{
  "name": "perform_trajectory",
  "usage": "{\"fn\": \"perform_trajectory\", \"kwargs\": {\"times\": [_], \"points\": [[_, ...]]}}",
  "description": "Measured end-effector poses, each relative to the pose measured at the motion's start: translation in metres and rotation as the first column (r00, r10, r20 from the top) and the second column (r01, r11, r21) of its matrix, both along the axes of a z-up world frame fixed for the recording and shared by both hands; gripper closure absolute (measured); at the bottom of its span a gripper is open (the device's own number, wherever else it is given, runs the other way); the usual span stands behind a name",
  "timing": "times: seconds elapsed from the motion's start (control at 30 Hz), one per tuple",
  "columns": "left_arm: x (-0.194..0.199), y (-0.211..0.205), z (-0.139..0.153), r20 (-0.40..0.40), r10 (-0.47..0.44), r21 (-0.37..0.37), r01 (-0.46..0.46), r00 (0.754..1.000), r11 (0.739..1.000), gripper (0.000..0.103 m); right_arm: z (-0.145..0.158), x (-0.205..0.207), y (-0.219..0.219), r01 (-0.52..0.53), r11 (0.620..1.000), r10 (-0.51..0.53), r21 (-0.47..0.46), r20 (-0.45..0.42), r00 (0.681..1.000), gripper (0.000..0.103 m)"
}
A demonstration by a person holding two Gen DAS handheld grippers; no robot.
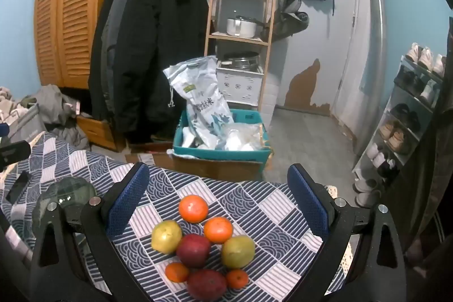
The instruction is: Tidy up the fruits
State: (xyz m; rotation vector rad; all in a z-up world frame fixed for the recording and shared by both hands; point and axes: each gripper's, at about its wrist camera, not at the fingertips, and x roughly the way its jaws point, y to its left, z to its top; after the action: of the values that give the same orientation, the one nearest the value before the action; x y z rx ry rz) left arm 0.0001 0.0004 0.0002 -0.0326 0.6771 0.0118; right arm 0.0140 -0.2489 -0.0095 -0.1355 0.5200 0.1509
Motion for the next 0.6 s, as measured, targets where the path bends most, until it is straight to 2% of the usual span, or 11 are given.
{"fn": "perform_trajectory", "kwargs": {"times": [0.6], "points": [[0.001, -0.005, 0.001, 0.003, -0.018, 0.014, 0.018, 1.0, 1.0, 0.001, 0.0, 0.001, 0.001, -0.003, 1.0, 0.003, -0.007, -0.003, 1.0, 0.007]]}}
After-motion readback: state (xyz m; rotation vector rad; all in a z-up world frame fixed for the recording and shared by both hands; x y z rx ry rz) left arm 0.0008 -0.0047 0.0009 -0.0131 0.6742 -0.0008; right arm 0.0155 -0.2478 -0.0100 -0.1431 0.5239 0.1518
